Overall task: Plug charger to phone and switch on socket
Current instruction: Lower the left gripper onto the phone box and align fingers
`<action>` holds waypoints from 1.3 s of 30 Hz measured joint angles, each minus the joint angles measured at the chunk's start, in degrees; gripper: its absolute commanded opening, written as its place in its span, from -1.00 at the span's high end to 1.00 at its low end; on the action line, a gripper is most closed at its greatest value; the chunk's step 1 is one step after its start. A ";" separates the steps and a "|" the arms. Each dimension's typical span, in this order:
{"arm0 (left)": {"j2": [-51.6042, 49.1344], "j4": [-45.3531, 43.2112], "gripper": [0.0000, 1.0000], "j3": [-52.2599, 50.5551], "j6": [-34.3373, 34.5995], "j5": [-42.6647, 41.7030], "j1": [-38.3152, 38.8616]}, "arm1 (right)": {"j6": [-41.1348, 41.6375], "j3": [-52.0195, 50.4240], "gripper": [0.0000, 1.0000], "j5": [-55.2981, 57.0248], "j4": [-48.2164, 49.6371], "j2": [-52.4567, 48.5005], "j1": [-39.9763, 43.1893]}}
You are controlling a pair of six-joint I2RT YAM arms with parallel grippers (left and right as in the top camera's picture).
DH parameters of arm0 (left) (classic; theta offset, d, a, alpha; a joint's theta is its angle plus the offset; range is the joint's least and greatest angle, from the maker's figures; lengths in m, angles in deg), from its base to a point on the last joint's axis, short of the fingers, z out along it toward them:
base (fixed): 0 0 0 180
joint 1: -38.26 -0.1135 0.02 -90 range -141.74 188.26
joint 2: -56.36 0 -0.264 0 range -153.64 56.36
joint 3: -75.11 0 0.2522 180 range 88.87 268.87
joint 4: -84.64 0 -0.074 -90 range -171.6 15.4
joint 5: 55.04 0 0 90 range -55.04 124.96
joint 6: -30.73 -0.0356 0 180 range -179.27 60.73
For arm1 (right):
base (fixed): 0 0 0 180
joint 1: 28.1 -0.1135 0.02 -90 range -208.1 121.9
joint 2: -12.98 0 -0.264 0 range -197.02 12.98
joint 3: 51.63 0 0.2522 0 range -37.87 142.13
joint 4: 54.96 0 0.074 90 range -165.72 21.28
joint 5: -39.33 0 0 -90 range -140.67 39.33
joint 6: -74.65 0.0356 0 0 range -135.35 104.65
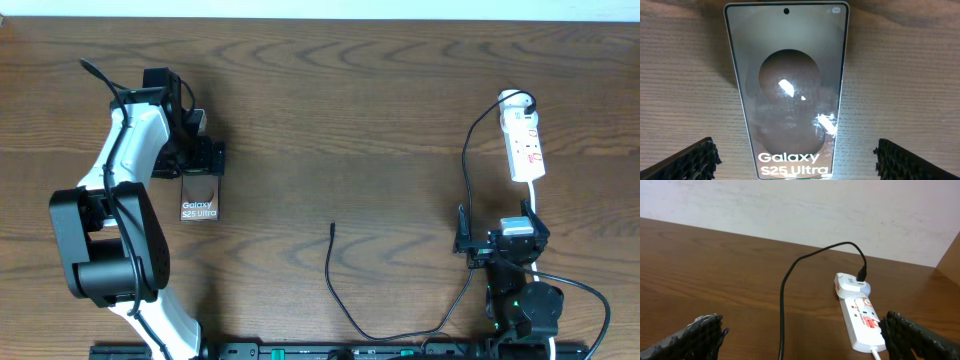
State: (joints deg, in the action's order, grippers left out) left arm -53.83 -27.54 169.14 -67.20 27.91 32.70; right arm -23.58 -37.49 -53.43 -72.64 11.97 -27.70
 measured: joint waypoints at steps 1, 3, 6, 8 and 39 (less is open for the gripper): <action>0.00 -0.17 -0.96 0.00 0.42 -0.07 0.00 | 0.00 0.00 -0.98 0.00 0.00 0.00 0.00; 0.00 -0.94 -0.96 -0.20 0.79 -0.09 0.00 | -0.02 0.00 -0.99 0.00 0.00 0.00 0.00; 0.00 -2.97 -0.96 -1.73 1.22 -0.09 0.00 | 0.00 0.00 -0.99 0.00 0.00 0.00 0.00; -0.07 -3.56 -0.96 -2.97 1.55 -0.09 0.00 | -0.02 0.00 -0.98 0.00 0.00 0.00 0.00; -0.09 -7.85 -0.95 -5.77 1.92 -0.09 0.00 | 0.00 0.00 -0.98 0.00 0.00 0.00 0.00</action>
State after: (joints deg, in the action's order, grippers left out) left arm -53.92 -35.38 163.37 -65.27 27.83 32.70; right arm -23.58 -37.49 -53.43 -72.64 11.97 -27.70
